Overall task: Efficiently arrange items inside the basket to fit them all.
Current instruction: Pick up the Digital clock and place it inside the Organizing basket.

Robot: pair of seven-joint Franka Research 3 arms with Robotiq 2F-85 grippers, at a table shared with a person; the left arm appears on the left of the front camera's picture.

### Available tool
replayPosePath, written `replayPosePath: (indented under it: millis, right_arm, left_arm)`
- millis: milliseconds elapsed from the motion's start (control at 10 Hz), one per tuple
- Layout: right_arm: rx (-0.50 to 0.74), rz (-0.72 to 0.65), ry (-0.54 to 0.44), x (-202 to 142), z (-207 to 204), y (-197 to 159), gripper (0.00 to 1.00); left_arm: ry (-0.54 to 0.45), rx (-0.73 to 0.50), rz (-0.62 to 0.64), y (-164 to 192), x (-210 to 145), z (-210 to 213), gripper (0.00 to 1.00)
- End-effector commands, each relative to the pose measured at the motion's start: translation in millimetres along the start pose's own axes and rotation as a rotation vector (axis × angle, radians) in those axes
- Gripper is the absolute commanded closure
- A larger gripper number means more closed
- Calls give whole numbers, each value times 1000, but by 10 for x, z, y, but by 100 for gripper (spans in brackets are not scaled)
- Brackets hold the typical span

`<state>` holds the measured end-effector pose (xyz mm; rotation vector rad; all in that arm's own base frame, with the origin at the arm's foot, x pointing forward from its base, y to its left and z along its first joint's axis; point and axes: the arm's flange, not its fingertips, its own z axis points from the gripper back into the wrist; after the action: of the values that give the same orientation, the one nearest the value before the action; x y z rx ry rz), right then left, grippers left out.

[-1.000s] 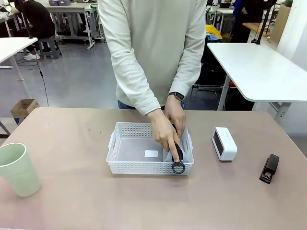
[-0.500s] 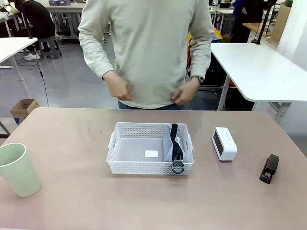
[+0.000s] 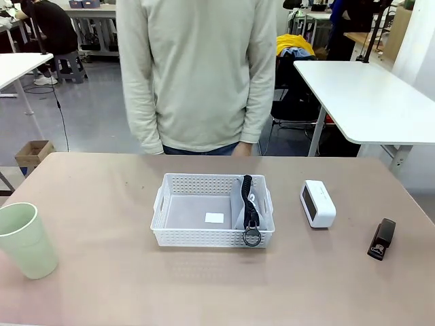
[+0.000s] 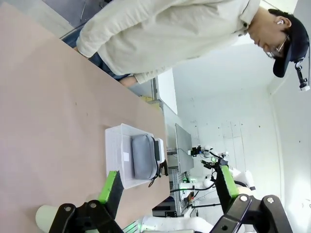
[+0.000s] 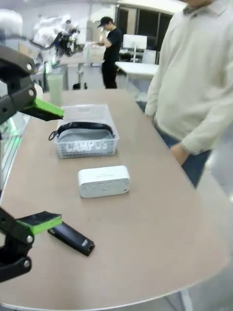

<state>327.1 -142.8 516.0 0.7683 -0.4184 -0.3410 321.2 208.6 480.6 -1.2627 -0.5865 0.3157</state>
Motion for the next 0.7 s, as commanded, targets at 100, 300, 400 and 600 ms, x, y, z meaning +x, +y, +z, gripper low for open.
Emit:
replayPosePath:
  millis: [100,300,400,600]
  right_arm:
    - [-186,170,127,-267,-786,700,0]
    - [-308,246,214,-415,-1429,1053,0]
    - [-436,245,181,-487,-1793,1198,0]
    - [-601,292,196,-602,-2410,1340,0]
  left_arm:
    - [-8,-27,-16,-18,7,10,0]
    - [-8,-27,-16,-18,7,10,0]
    - [-8,-27,-16,-18,7,10,0]
    - [-8,-27,-16,-18,7,10,0]
